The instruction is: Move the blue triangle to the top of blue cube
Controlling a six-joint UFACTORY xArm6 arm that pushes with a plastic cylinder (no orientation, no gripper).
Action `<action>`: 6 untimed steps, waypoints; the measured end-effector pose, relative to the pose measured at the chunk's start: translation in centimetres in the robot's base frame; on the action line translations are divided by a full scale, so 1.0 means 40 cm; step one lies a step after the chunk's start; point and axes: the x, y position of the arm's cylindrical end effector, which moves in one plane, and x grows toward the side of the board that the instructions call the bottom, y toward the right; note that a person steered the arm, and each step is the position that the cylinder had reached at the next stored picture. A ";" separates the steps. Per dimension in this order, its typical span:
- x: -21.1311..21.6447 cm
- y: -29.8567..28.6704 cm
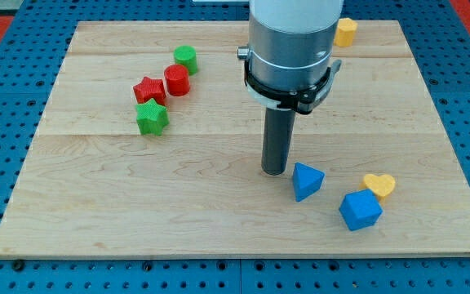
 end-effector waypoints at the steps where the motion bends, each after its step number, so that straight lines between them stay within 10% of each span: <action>1: 0.000 0.007; 4: -0.145 0.035; 6: 0.086 0.115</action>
